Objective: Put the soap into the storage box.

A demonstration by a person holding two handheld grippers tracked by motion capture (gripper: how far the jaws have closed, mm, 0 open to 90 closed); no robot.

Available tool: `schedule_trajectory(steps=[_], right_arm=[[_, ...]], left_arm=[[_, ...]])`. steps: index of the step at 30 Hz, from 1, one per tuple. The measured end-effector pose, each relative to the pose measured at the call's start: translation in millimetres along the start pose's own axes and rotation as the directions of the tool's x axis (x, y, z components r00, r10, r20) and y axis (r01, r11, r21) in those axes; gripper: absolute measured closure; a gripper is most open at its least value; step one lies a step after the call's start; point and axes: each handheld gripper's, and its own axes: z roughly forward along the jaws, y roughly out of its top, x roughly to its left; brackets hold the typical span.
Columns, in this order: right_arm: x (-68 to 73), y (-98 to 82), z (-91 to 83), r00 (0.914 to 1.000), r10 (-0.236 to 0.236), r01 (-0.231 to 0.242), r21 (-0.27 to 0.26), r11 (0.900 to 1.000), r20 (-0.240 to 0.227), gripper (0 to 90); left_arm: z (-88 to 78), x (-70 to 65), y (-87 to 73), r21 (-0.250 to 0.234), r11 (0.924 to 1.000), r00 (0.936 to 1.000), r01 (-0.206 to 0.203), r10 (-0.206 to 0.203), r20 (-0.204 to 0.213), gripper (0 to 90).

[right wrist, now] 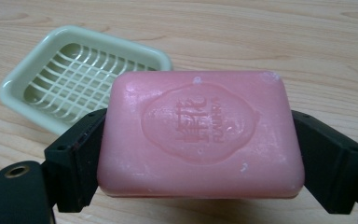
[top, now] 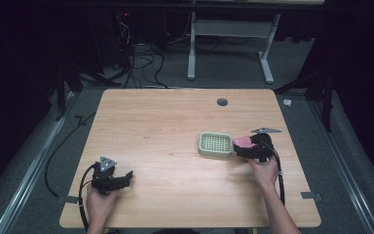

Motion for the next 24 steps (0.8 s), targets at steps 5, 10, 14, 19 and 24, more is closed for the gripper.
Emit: schedule_trajectory(steps=[5,10,14,19,24], right_arm=[[8.2,1.4,0.9,0.9997,-0.005,0.005,-0.001,1.0,-0.022,13.6],[15.0,4.2,2.9,0.9989,0.01,-0.011,-0.001,1.0,-0.045,13.6],[22.9,9.1,5.6,0.9986,-0.003,0.003,0.005,1.0,-0.052,13.6],[34.0,15.2,9.0,0.9979,-0.016,0.017,0.011,1.0,-0.063,13.6],[40.8,17.8,12.9,0.997,-0.005,0.006,0.017,1.0,-0.077,13.6]], left_arm=[[0.0,0.0,0.0,0.0,1.0,1.0,0.0,0.0,0.0,17.0],[0.0,-0.1,0.0,0.001,1.0,1.0,-0.001,0.001,-0.001,17.0],[0.0,-0.1,0.0,0.001,1.0,1.0,-0.001,0.001,-0.001,17.0],[0.0,-0.1,0.0,0.001,1.0,1.0,-0.001,0.001,-0.001,17.0],[0.0,-0.1,0.0,0.001,1.0,1.0,-0.001,0.001,-0.001,17.0]])
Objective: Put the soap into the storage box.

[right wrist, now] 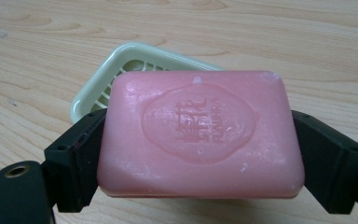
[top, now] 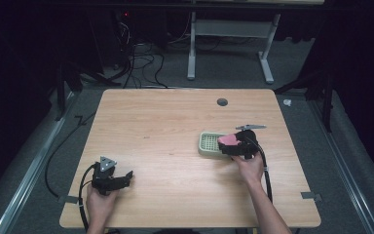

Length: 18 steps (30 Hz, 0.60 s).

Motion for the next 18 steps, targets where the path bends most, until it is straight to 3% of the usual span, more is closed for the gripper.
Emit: schedule_trajectory(steps=[9,18], right_arm=[[12.0,6.8,7.6,0.9999,-0.004,0.004,0.006,1.0,-0.014,13.6],[18.0,11.7,16.5,0.9995,0.027,-0.026,0.026,0.999,-0.019,13.6]], left_arm=[[0.0,-0.1,0.0,0.0,1.0,1.0,0.0,0.0,0.0,17.0],[0.0,0.0,0.0,0.0,1.0,1.0,0.0,0.0,0.0,17.0]])
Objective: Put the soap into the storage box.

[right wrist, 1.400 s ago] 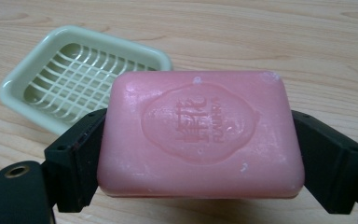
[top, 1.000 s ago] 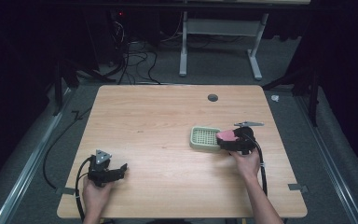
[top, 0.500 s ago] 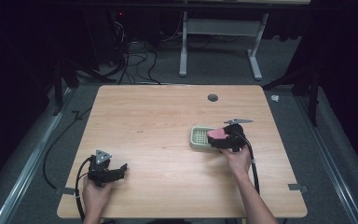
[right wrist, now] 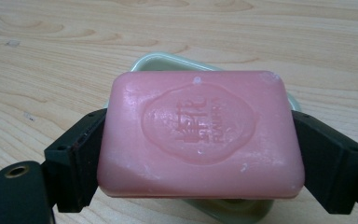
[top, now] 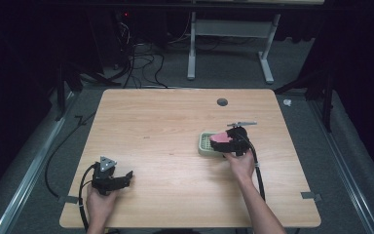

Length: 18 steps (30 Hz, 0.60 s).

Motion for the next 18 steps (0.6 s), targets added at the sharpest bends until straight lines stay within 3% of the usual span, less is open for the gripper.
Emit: schedule_trajectory(steps=[18], right_arm=[[8.5,1.9,11.9,0.9994,0.021,-0.022,0.029,0.999,0.028,13.6]], left_arm=[[0.0,0.0,0.0,0.0,1.0,1.0,0.0,0.0,0.0,17.0]])
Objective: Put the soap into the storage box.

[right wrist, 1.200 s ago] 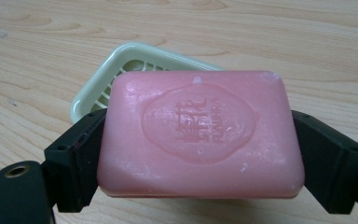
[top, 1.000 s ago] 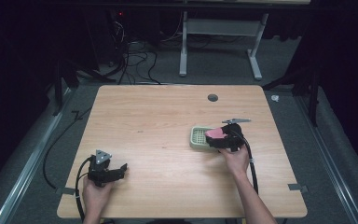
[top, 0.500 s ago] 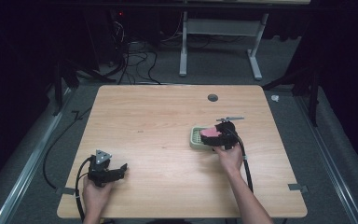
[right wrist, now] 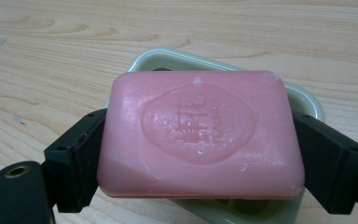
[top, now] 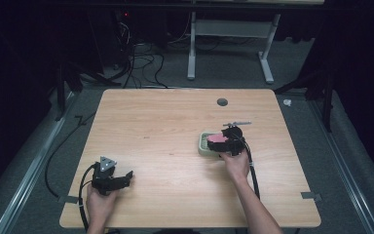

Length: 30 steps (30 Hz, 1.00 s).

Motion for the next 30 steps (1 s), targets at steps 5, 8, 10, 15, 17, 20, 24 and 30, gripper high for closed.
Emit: schedule_trajectory(steps=[5,8,10,15,17,20,24,30], right_arm=[[4.8,2.4,2.2,0.9998,-0.014,0.014,0.01,1.0,0.013,13.5],[6.9,5.8,3.2,0.9998,-0.013,0.013,0.013,1.0,0.016,13.5],[8.2,7.3,4.0,0.9997,-0.01,0.009,0.016,1.0,0.02,13.5],[10.2,9.5,7.5,0.9995,-0.004,0.003,0.025,1.0,0.03,13.5],[10.6,9.8,8.8,0.9994,-0.004,0.003,0.03,1.0,0.034,13.5],[11.1,9.3,11.4,0.9994,0.0,-0.001,0.037,0.999,0.035,13.5],[10.7,8.3,13.8,0.9992,0.007,-0.009,0.042,0.999,0.04,13.4],[9.1,7.2,15.7,0.9989,0.023,-0.025,0.045,0.999,0.042,13.4]], left_arm=[[0.0,0.0,0.0,0.0,1.0,1.0,0.0,0.0,0.0,17.1],[0.0,0.0,0.0,0.0,1.0,1.0,0.0,0.0,0.0,17.0],[0.0,0.0,0.0,0.0,1.0,1.0,0.0,0.0,0.0,17.0],[0.0,0.0,0.0,0.0,1.0,1.0,0.0,0.0,0.0,17.0],[0.0,0.0,0.0,0.0,1.0,1.0,0.001,-0.001,0.0,17.0],[0.0,0.0,0.0,0.0,1.0,1.0,0.001,-0.001,0.0,17.0],[0.0,0.0,0.0,0.0,1.0,1.0,0.001,-0.001,0.0,17.0],[0.0,0.0,0.0,0.0,1.0,1.0,0.001,-0.001,0.0,17.0]])
